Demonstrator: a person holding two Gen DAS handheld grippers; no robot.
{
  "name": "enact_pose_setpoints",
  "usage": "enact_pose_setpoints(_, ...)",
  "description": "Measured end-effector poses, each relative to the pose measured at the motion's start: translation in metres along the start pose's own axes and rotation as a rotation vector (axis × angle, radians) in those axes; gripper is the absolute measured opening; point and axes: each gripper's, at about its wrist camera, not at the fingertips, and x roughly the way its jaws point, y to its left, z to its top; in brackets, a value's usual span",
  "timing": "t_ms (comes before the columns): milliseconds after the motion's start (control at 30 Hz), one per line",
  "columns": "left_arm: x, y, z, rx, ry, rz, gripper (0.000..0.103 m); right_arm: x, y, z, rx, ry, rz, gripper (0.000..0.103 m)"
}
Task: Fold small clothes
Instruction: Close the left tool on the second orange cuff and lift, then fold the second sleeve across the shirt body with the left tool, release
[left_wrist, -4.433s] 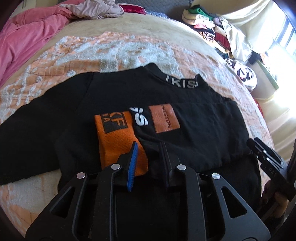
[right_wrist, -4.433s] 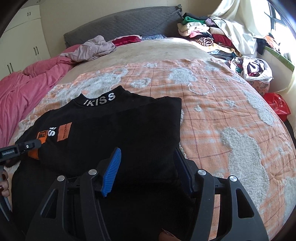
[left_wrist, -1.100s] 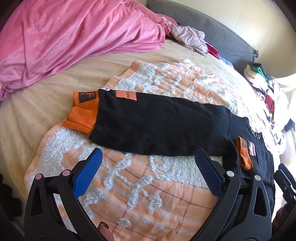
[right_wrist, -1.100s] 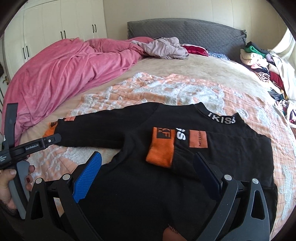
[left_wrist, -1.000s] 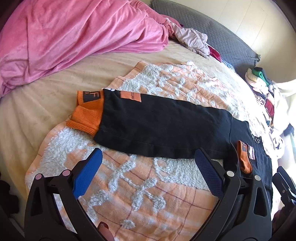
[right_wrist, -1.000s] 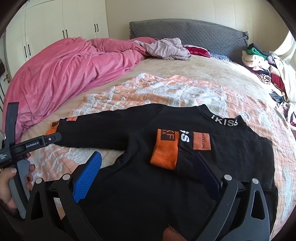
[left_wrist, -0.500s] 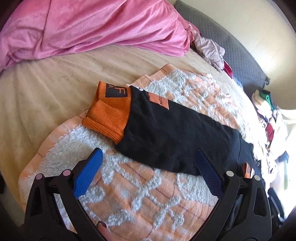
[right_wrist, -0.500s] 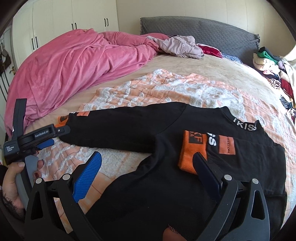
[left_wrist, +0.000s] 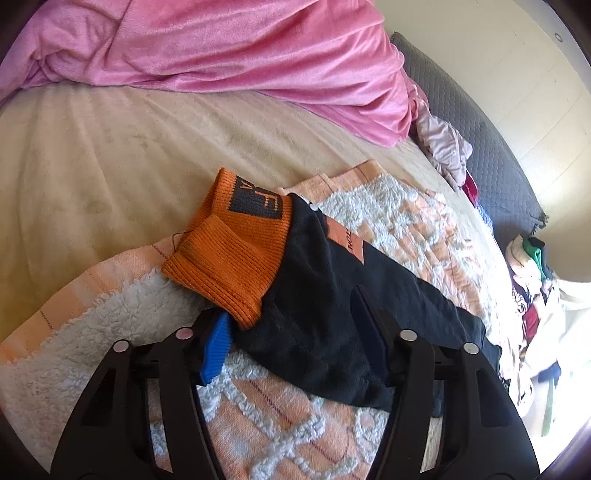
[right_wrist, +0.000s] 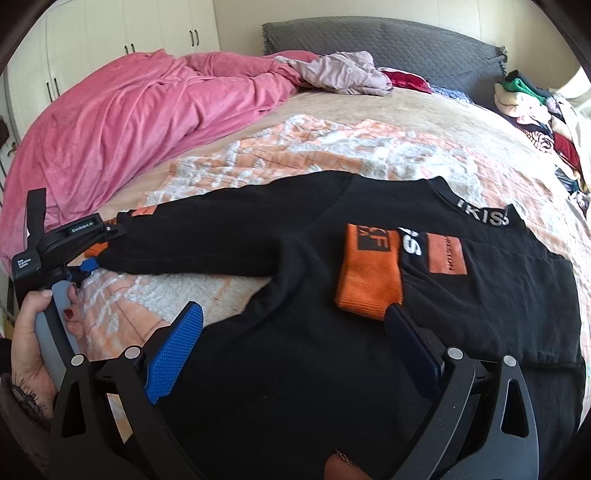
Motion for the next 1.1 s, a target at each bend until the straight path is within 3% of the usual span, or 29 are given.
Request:
enact_pose_setpoints(167, 0.009, 0.000, 0.007, -0.026, -0.010, 0.012, 0.025, -0.006, -0.015, -0.006, 0.058, -0.010, -0.011, 0.098)
enact_pose_setpoints(233, 0.007, -0.004, 0.007, -0.016, -0.013, -0.010, 0.011, -0.010, -0.022, -0.008, 0.087, -0.016, -0.013, 0.098)
enact_pose_setpoints(433, -0.009, -0.017, 0.007, 0.010, -0.034, -0.114, 0.010, -0.019, -0.046, -0.017, 0.185, -0.034, -0.025, 0.098)
enact_pose_setpoints(800, -0.053, -0.067, -0.011, 0.170, -0.094, -0.302, 0.010, -0.035, -0.092, -0.042, 0.327, -0.050, -0.080, 0.098)
enact_pose_setpoints(1100, -0.060, -0.110, -0.043, 0.299, -0.037, -0.418, 0.010, -0.051, -0.125, -0.063, 0.422, -0.063, -0.121, 0.098)
